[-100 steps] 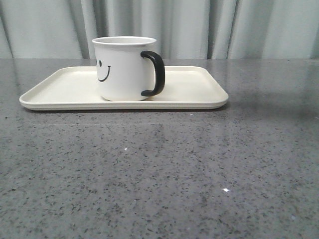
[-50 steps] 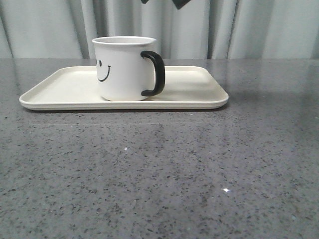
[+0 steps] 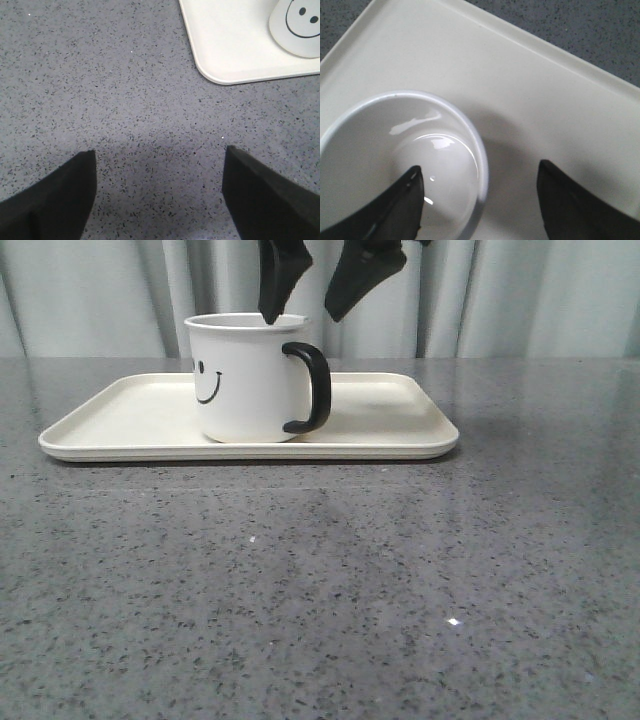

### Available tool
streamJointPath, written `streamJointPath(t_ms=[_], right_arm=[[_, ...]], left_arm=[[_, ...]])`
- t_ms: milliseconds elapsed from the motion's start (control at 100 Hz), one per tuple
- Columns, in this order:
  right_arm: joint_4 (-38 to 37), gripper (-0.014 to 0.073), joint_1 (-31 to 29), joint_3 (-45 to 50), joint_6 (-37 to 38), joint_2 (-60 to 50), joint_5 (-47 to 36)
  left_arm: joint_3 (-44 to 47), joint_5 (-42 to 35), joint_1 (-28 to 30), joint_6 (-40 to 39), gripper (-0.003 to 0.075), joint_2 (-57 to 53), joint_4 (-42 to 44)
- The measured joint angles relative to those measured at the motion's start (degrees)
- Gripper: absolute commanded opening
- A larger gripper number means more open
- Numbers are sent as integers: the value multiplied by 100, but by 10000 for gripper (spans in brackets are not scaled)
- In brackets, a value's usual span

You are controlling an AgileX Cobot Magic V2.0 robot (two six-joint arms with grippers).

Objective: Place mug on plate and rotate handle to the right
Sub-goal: 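Lower the right gripper into the mug and grip its rim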

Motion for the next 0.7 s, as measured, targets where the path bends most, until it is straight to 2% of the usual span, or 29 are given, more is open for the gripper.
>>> streamJointPath(t_ms=[310, 400, 570, 700], right_arm=[[-10, 471, 0, -9, 68, 232, -12], [-10, 374, 0, -9, 68, 232, -48], [-10, 113, 0, -9, 82, 232, -57], [-10, -29, 0, -9, 95, 232, -89]], left_arm=[[0, 0, 0, 0, 514, 0, 0], [0, 0, 0, 0, 514, 0, 0], [0, 0, 0, 0, 514, 0, 0], [0, 0, 0, 0, 514, 0, 0]])
